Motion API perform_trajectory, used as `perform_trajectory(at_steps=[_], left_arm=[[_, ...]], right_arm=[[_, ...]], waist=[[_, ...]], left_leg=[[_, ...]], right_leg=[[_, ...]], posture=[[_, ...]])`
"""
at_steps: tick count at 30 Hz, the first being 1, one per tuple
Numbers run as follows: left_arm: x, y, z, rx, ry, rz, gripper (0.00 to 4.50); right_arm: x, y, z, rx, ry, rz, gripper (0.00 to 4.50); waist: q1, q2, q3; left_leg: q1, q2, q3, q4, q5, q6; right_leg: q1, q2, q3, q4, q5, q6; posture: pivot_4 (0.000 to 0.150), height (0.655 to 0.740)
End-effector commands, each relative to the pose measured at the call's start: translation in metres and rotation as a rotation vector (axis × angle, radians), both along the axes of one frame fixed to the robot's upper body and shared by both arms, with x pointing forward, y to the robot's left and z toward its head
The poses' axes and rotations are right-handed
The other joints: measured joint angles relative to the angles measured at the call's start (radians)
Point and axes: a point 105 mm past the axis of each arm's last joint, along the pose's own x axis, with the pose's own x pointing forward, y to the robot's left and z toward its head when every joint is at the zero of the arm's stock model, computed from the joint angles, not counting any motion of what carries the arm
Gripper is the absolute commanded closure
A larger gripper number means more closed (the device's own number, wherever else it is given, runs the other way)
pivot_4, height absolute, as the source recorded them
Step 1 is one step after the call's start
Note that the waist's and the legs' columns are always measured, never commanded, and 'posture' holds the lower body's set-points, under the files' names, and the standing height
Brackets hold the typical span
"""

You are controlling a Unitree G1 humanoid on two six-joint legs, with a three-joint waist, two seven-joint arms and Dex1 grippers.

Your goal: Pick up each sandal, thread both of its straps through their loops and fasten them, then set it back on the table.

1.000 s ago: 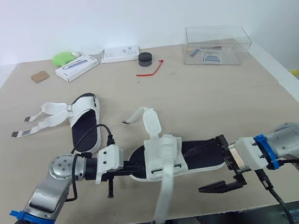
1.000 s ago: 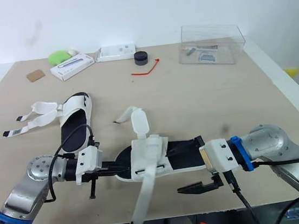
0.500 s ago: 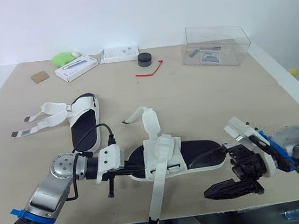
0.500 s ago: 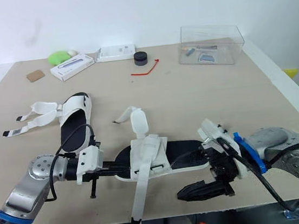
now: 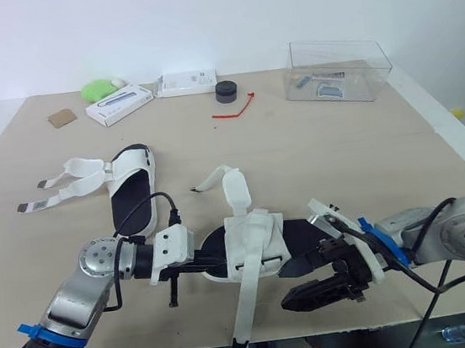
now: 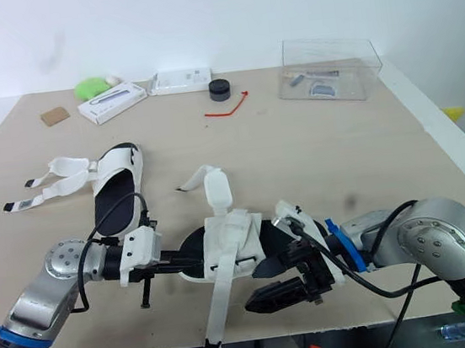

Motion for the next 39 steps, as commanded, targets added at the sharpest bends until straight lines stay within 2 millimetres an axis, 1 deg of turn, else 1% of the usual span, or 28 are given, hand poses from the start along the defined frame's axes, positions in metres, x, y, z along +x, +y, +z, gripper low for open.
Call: perform_trajectory(at_steps=[1,4,8,11,16,21,24,26,31,33,39], left_arm=[[0.000,-0.001,0.005,-0.010,-0.021,-0.005,4.50],[0.001,-0.001,0.006,-0.014,-0.023,-0.003,4.50],[0.007,-0.004,0.009,-0.029,-0.041,0.014,4.50],[0.014,-0.004,0.010,-0.030,-0.063,0.036,4.50],[0.019,-0.004,0.006,-0.023,-0.071,0.049,4.50],[0.020,-0.001,-0.001,-0.014,-0.053,0.063,4.50],[0.024,0.006,-0.011,-0.009,-0.016,0.108,4.50],[0.026,0.008,-0.012,-0.021,0.003,0.128,4.50],[0.027,0.008,-0.013,-0.016,0.005,0.124,4.50],[0.027,0.008,-0.013,-0.016,0.005,0.123,4.50],[0.027,0.006,-0.012,-0.023,0.001,0.124,4.50]], right_arm=[[-0.001,0.007,-0.001,-0.019,-0.001,0.016,0.15],[-0.001,0.012,-0.004,-0.028,-0.008,0.021,0.15],[0.010,0.020,-0.009,-0.022,-0.031,-0.020,0.15],[0.023,0.025,-0.006,-0.004,-0.042,-0.051,0.15],[0.030,0.029,-0.003,-0.007,-0.053,-0.060,0.15],[0.032,0.029,-0.001,-0.017,-0.060,-0.065,0.15],[0.026,0.033,0.007,0.001,-0.049,-0.034,0.15],[0.025,0.035,0.010,0.002,-0.052,-0.020,0.15],[0.031,0.043,0.021,0.022,-0.043,-0.009,0.15],[0.030,0.045,0.020,-0.012,-0.053,0.008,0.15],[0.029,0.047,0.007,-0.091,-0.031,0.002,0.15]], waist=[[0.000,0.000,0.000],[0.000,0.000,0.000],[0.000,0.000,0.000],[-0.001,0.000,0.000],[-0.001,0.000,0.000],[-0.001,0.000,0.000],[-0.001,0.000,0.000],[-0.001,0.000,0.000],[-0.001,0.000,0.000],[-0.001,0.000,0.000],[-0.001,0.000,0.000]], left_leg=[[0.000,0.000,0.000,0.000,0.000,0.000],[0.000,0.000,-0.001,0.000,0.000,0.000],[-0.001,0.000,-0.001,0.000,0.000,0.000],[-0.001,0.000,-0.001,0.001,0.000,0.000],[-0.001,0.000,-0.002,0.001,0.000,0.000],[-0.002,0.000,-0.003,0.001,0.000,0.001],[-0.002,0.000,-0.003,0.001,0.000,0.001],[-0.002,0.000,-0.004,0.001,0.000,0.001],[-0.002,0.000,-0.005,0.001,0.001,0.001],[-0.002,0.000,-0.004,0.001,0.001,0.001],[-0.002,0.000,-0.005,0.001,0.000,0.001]], right_leg=[[0.000,0.000,0.000,0.000,0.000,0.000],[0.000,0.000,0.000,0.000,0.000,0.000],[0.000,0.000,-0.001,0.000,0.000,0.000],[0.000,0.000,-0.001,0.000,0.000,0.000],[0.000,0.001,-0.002,0.000,0.001,-0.001],[0.000,0.000,-0.002,0.000,0.000,-0.001],[0.000,0.000,-0.003,0.000,0.001,-0.001],[0.000,0.000,-0.003,0.000,0.001,-0.001],[0.001,0.000,-0.004,0.000,0.001,-0.001],[0.001,0.000,-0.003,0.000,0.001,-0.001],[0.000,-0.001,-0.004,0.000,0.001,-0.001]], posture=[[0.150,0.7400],[0.150,0.7400],[0.150,0.7400],[0.150,0.7400],[0.150,0.7400],[0.150,0.7400],[0.150,0.7400],[0.150,0.7400],[0.150,0.7400],[0.150,0.7400],[0.150,0.7400]])
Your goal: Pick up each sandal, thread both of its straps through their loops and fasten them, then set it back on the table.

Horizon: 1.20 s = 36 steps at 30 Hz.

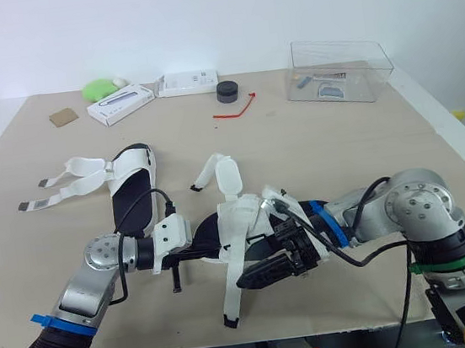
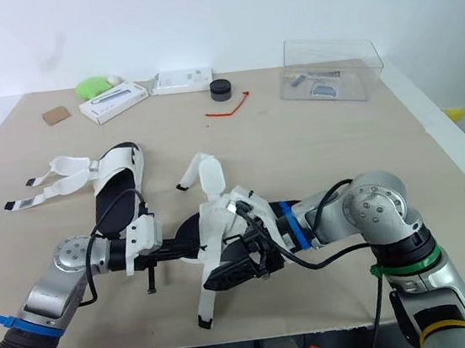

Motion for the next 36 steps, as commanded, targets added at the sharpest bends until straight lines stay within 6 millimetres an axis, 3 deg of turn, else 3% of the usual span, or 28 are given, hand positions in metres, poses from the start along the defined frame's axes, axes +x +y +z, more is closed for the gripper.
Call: perform_trajectory(at_steps=[1,11,14,17,22,29,36], left_arm=[[0.001,0.001,-0.002,0.007,-0.002,0.011,4.50],[-0.001,0.000,-0.003,0.003,-0.001,0.015,4.50],[-0.001,0.000,-0.003,0.003,-0.003,0.017,4.50],[-0.002,0.001,-0.004,0.005,-0.003,0.017,4.50],[-0.002,0.001,-0.004,0.006,-0.004,0.018,4.50],[-0.002,0.002,-0.005,0.010,-0.001,0.017,4.50],[-0.002,0.001,-0.006,0.008,0.001,0.013,4.50]], right_arm=[[0.001,0.001,0.000,-0.026,-0.007,-0.003,0.15],[0.015,0.009,-0.006,-0.007,0.032,-0.081,0.15],[0.018,0.012,-0.006,0.003,0.038,-0.106,0.88],[0.017,0.011,-0.008,-0.002,0.042,-0.108,2.35],[0.016,0.008,-0.008,-0.007,0.039,-0.116,4.41],[0.011,-0.002,0.012,0.057,0.057,-0.079,4.41],[0.018,-0.010,0.050,0.140,0.036,-0.063,4.41]], waist=[[0.000,0.000,0.000],[0.000,0.000,0.000],[-0.001,0.000,0.000],[-0.001,0.000,0.000],[-0.001,0.000,0.000],[-0.001,0.000,0.000],[-0.001,0.000,0.000]], left_leg=[[0.000,0.000,0.000,0.000,0.000,0.000],[0.000,0.000,0.000,0.000,0.000,0.000],[0.000,0.000,0.000,0.000,0.001,0.001],[0.000,0.000,0.000,0.000,0.001,0.001],[-0.001,0.000,0.000,0.000,0.001,0.001],[-0.001,0.000,0.000,0.000,0.001,0.001],[-0.001,0.000,0.000,-0.001,0.001,0.002]], right_leg=[[0.000,0.000,0.000,0.000,0.000,0.000],[0.000,0.000,0.000,0.000,0.000,0.000],[0.000,0.000,0.000,0.000,0.001,0.000],[0.000,0.000,0.000,0.000,0.001,-0.001],[0.000,0.000,0.000,0.000,0.001,0.000],[0.000,0.000,-0.001,-0.001,0.001,0.000],[0.000,0.000,-0.001,-0.001,0.001,0.000]], posture=[[0.150,0.7400],[0.150,0.7400],[0.150,0.7400],[0.150,0.7400],[0.150,0.7400],[0.150,0.7400],[0.150,0.7400]])
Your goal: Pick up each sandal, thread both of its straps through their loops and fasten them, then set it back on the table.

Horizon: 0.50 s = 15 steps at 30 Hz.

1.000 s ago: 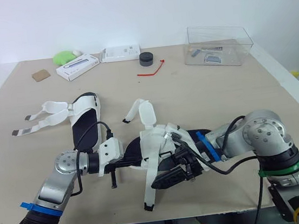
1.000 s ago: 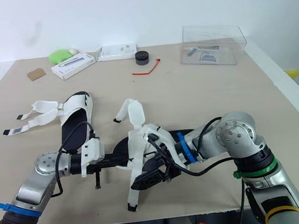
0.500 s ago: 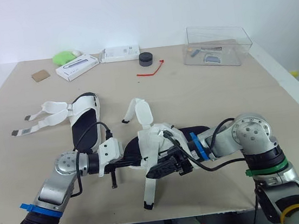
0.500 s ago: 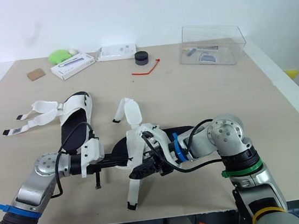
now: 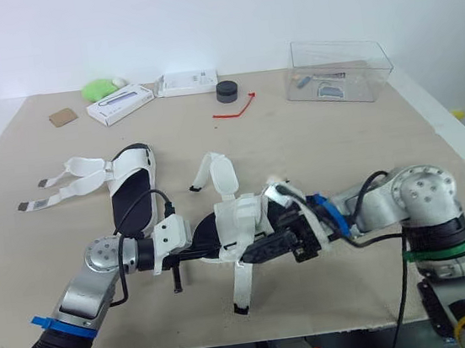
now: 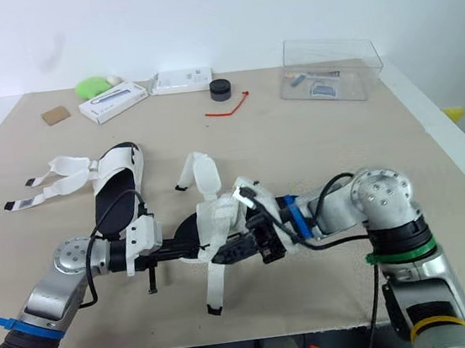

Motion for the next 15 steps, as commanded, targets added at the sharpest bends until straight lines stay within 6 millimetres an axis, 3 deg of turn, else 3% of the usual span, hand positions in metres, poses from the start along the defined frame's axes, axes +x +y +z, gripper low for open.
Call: perform_trajectory(at_steps=[1,6,15], left_arm=[[-0.002,0.000,-0.005,0.018,0.007,-0.004,4.50],[-0.001,0.000,-0.005,0.016,0.006,-0.007,4.50],[0.001,-0.003,-0.004,0.010,0.000,-0.011,4.50]], right_arm=[[0.007,-0.001,0.029,0.060,-0.055,0.005,4.41],[0.030,-0.004,0.047,0.052,-0.093,-0.058,4.41],[0.067,-0.017,0.052,-0.032,-0.132,-0.141,4.41]], waist=[[0.000,0.000,0.000],[0.000,0.000,0.000],[0.001,0.000,0.000]], left_leg=[[0.000,0.000,0.000,0.000,0.000,0.000],[-0.001,0.000,0.000,0.000,0.000,0.000],[-0.005,-0.001,-0.001,0.000,0.000,0.000]], right_leg=[[0.000,0.000,0.000,0.000,0.000,0.000],[0.000,0.000,0.000,0.000,0.000,0.000],[-0.003,-0.002,-0.002,-0.001,0.000,0.000]], posture=[[0.150,0.7400],[0.150,0.7400],[0.150,0.7400]])
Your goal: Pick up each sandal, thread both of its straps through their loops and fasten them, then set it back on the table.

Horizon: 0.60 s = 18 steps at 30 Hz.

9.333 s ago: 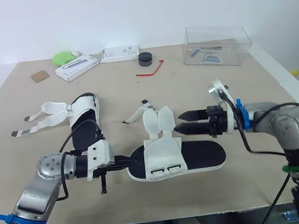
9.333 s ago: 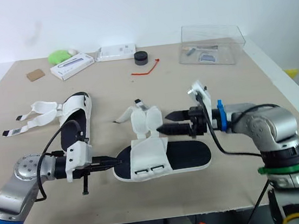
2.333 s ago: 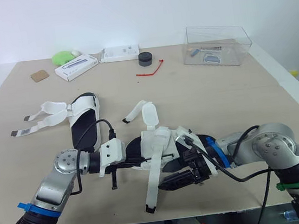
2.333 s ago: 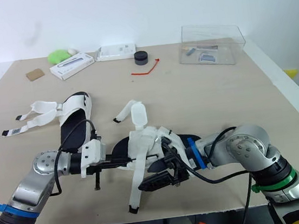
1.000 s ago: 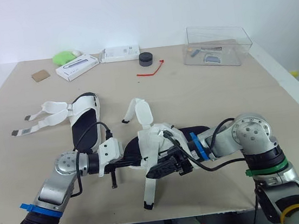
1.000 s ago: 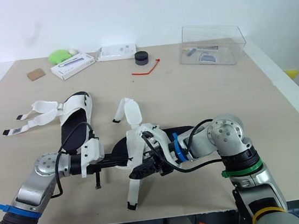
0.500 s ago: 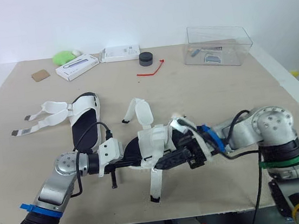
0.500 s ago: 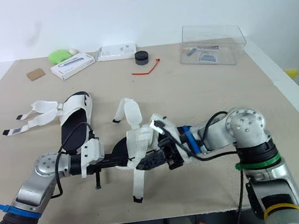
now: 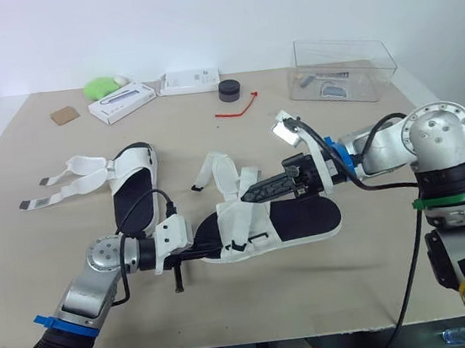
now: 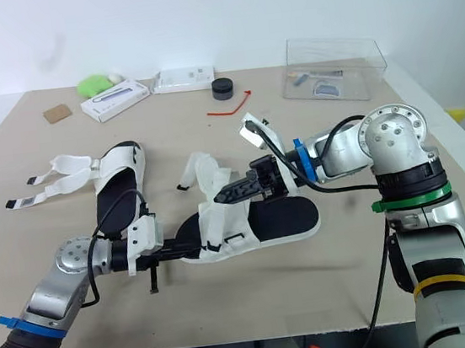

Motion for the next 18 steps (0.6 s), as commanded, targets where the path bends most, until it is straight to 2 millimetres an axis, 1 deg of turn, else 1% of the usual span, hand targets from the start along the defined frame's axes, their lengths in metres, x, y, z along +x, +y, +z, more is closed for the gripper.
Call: perform_trajectory(at_steps=[1,6,10,12,14,18], left_arm=[[0.001,0.000,-0.005,0.020,0.009,0.002,4.50],[0.001,0.002,-0.005,0.023,0.008,0.004,4.50],[0.000,0.003,-0.005,0.026,0.009,0.005,4.50],[0.000,0.003,-0.005,0.028,0.008,0.007,4.50],[0.000,0.004,-0.004,0.030,0.008,0.008,4.50],[0.001,0.004,-0.004,0.033,0.008,0.007,4.50]], right_arm=[[0.009,-0.005,0.013,0.003,-0.054,-0.003,4.41],[0.019,-0.011,0.011,-0.021,-0.070,-0.004,4.41],[0.020,-0.015,0.007,-0.035,-0.063,0.013,4.41],[0.020,-0.017,0.004,-0.043,-0.061,0.018,4.41],[0.021,-0.019,0.001,-0.051,-0.059,0.014,4.41],[0.027,-0.022,0.000,-0.058,-0.073,-0.006,4.41]], waist=[[0.000,0.000,0.000],[0.000,0.000,0.000],[0.000,0.000,0.000],[0.000,0.000,0.000],[0.000,0.000,0.000],[0.000,0.000,0.000]], left_leg=[[0.000,0.000,0.000,0.000,0.000,0.000],[-0.001,0.000,0.000,0.000,0.000,0.000],[0.000,-0.001,0.000,0.000,0.000,0.000],[0.000,-0.001,0.000,0.000,0.000,0.000],[0.000,0.000,0.000,0.000,0.000,0.000],[0.000,0.000,-0.001,0.000,0.000,0.000]], right_leg=[[0.000,0.000,0.000,0.000,0.000,0.000],[0.000,-0.001,-0.001,0.000,0.000,0.000],[0.000,-0.001,-0.001,0.000,0.001,-0.001],[0.000,-0.001,-0.001,0.000,0.003,-0.005],[0.000,-0.001,-0.001,0.000,0.003,-0.005],[0.000,-0.001,-0.001,0.000,0.003,-0.005]], posture=[[0.150,0.7400],[0.150,0.7400],[0.150,0.7400],[0.150,0.7400],[0.150,0.7400],[0.150,0.7400]])
